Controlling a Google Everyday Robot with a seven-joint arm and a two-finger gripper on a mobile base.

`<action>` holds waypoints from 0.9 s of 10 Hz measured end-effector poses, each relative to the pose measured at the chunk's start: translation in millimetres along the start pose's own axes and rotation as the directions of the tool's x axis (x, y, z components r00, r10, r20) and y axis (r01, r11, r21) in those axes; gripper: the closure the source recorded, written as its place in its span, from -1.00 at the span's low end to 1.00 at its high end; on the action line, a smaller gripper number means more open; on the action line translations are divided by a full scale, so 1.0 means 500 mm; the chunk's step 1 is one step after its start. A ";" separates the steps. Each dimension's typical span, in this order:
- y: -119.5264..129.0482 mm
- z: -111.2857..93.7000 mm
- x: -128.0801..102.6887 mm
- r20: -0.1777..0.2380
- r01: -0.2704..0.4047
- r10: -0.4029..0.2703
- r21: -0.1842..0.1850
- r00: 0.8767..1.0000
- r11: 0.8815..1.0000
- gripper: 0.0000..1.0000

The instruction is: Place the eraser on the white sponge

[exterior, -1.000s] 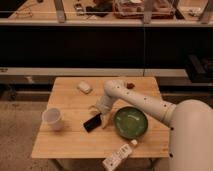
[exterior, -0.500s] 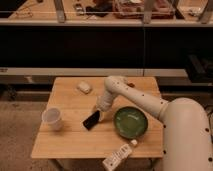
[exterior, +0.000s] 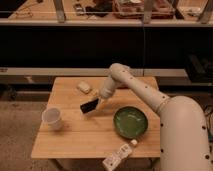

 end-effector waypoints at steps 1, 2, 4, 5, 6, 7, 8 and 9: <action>-0.035 -0.013 0.002 -0.012 -0.057 0.057 0.038 0.998 0.998 1.00; -0.068 -0.023 0.007 -0.022 -0.098 0.100 0.080 0.995 0.992 1.00; -0.160 -0.038 0.019 -0.015 -0.176 0.184 0.228 0.983 0.958 1.00; -0.203 -0.047 0.016 0.024 -0.197 0.200 0.308 0.980 0.931 1.00; -0.238 -0.058 0.011 0.066 -0.202 0.192 0.383 0.979 0.901 1.00; -0.255 -0.065 0.004 0.089 -0.186 0.163 0.434 0.983 0.882 1.00; -0.263 -0.072 0.002 0.100 -0.177 0.148 0.463 0.984 0.869 1.00; -0.271 -0.078 -0.001 0.109 -0.170 0.134 0.486 0.985 0.857 1.00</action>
